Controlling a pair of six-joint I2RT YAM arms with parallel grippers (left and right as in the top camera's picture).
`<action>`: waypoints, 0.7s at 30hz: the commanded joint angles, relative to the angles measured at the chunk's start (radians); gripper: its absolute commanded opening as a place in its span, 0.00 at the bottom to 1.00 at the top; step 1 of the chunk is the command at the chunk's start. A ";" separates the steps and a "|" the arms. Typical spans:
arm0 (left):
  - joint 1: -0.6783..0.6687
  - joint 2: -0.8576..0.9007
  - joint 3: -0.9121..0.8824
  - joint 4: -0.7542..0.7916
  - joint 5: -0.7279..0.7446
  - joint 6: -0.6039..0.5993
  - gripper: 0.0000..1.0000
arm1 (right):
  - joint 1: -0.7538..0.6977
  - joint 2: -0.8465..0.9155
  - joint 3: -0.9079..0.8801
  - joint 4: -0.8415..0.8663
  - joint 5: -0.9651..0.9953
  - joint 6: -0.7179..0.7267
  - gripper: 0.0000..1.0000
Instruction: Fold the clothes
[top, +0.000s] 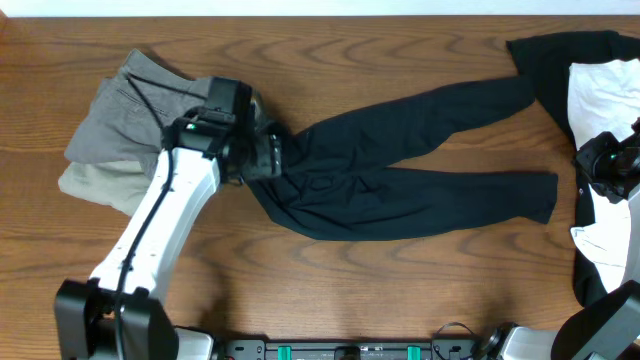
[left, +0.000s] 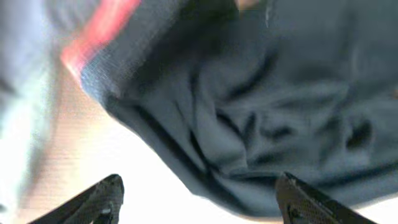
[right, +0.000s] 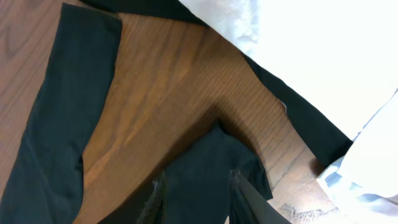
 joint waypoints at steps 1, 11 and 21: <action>0.005 0.025 0.013 0.041 -0.113 0.084 0.80 | 0.010 0.006 -0.007 0.003 -0.004 -0.013 0.32; 0.003 0.264 0.013 0.149 -0.105 0.237 0.73 | 0.010 0.006 -0.007 -0.001 -0.004 -0.013 0.33; 0.003 0.222 0.040 0.358 -0.107 0.245 0.06 | 0.010 0.006 -0.007 0.002 -0.004 -0.013 0.34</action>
